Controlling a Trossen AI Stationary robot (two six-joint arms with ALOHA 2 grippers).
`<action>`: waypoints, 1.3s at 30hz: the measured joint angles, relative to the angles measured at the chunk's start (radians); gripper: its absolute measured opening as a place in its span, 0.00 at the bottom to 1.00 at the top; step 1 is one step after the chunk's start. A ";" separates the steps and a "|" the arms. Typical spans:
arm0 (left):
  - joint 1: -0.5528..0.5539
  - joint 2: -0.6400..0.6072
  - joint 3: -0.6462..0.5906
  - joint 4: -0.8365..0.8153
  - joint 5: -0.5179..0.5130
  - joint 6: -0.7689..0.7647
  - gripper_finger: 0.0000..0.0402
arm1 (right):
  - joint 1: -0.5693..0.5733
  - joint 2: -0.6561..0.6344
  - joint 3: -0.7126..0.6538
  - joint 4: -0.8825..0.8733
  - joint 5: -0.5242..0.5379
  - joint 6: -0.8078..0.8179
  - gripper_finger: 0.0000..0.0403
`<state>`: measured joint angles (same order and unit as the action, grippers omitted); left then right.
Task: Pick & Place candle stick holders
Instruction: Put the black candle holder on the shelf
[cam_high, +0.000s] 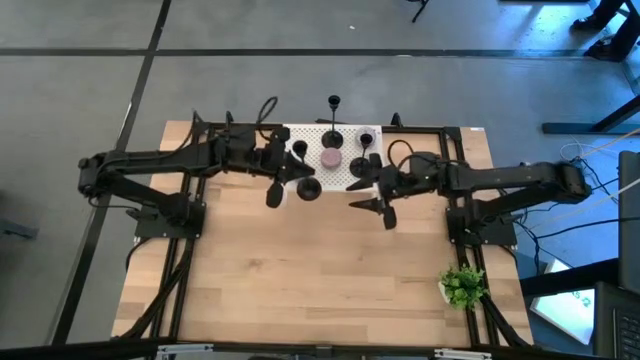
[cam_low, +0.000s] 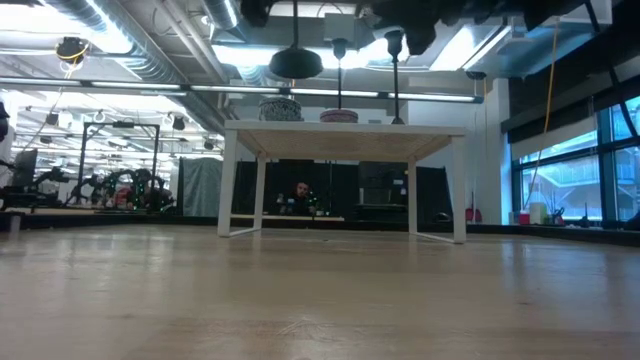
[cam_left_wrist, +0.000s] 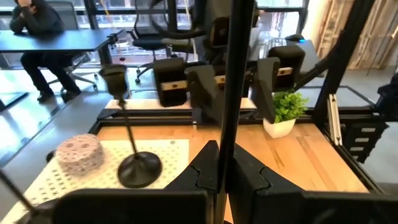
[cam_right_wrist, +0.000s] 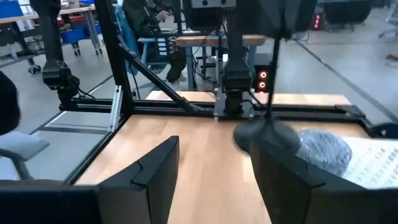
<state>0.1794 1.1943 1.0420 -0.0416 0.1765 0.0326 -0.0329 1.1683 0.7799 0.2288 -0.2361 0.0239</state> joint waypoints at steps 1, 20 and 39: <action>0.012 -0.005 0.000 -0.003 0.008 -0.001 0.02 | 0.000 -0.013 0.000 -0.020 0.004 0.014 0.50; 0.113 -0.058 0.001 0.001 0.060 0.018 0.02 | 0.069 -0.207 0.000 -0.384 0.437 0.130 0.50; 0.400 -0.053 0.016 0.024 0.212 0.009 0.02 | 0.068 -0.291 0.000 -0.549 0.635 0.205 0.50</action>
<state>0.5794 1.1418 1.0580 -0.0180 0.3885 0.0415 0.0349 0.8769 0.7803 -0.3198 0.3991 0.2287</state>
